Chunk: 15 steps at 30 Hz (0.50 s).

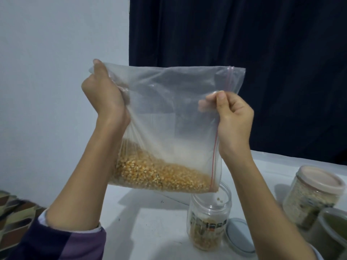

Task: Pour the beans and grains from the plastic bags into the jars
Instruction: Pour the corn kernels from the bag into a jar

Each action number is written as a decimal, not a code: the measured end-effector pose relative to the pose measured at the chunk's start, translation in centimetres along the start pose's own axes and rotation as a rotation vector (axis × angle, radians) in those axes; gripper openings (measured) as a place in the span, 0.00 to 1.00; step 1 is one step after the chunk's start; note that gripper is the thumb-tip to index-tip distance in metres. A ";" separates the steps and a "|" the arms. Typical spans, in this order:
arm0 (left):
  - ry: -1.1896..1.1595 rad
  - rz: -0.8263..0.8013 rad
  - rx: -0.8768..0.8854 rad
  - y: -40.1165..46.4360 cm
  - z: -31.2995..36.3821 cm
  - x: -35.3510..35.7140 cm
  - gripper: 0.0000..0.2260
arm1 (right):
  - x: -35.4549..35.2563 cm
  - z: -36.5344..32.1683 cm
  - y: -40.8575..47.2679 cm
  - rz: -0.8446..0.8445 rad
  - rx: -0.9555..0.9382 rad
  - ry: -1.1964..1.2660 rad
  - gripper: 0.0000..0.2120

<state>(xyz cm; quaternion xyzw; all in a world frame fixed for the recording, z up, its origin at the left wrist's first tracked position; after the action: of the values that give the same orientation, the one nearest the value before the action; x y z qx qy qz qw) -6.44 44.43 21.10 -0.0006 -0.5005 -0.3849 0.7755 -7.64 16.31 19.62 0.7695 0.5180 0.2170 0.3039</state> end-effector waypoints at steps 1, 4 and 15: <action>0.008 -0.002 -0.004 -0.1 0.0 0.0 0.21 | 0.4 -0.1 -0.1 -0.029 -0.002 -0.009 0.14; 0.014 0.004 -0.006 -0.2 -0.1 -0.1 0.21 | 0.5 -0.1 -0.2 -0.043 0.003 -0.018 0.14; -0.012 -0.008 0.008 -0.8 0.7 0.3 0.21 | 0.4 0.0 0.1 -0.064 0.013 -0.030 0.13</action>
<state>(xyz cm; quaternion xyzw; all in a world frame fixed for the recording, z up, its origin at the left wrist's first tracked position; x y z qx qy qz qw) -7.36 43.97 21.42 0.0022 -0.5066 -0.3860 0.7709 -7.44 16.71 19.69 0.7577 0.5392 0.1923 0.3133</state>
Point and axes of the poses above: each hand's wrist, its own y-axis towards the middle knuckle, its own x-axis out of the palm, z = x × y, the point moved 10 cm from there along y, towards the middle knuckle, and after that the axes turned 14 degrees about -y, right-handed, at the moved point
